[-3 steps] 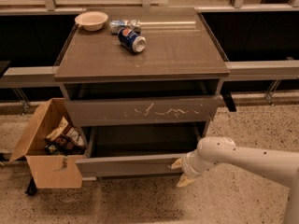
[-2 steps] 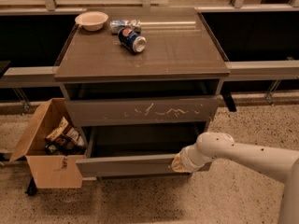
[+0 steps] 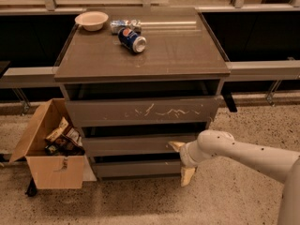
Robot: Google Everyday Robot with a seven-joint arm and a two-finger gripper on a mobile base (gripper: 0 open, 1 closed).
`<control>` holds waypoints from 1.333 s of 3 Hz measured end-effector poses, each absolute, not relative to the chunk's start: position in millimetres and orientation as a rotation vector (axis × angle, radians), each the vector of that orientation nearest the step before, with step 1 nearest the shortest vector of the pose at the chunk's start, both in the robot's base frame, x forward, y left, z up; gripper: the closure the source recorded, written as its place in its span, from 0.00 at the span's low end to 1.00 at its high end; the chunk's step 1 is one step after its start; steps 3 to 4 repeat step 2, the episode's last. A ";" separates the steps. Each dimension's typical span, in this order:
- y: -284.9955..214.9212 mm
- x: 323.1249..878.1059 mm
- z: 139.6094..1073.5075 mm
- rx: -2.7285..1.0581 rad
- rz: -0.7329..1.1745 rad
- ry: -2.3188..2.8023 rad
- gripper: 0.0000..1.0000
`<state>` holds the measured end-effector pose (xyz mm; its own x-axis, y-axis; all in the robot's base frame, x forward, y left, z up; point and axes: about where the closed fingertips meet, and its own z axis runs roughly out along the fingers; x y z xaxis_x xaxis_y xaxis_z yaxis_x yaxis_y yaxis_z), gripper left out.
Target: Close middle drawer
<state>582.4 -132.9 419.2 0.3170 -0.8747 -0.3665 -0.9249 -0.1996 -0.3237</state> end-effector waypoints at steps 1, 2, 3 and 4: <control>-132.9 582.4 419.2 -2.107 0.138 1.587 0.00; -146.1 569.1 435.7 -2.159 0.161 1.580 0.00; -146.1 569.1 435.7 -2.159 0.161 1.580 0.00; -146.1 569.1 435.7 -2.159 0.161 1.580 0.00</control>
Offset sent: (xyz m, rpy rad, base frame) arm -0.0373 -0.0427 0.0532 -0.0756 0.0782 0.0892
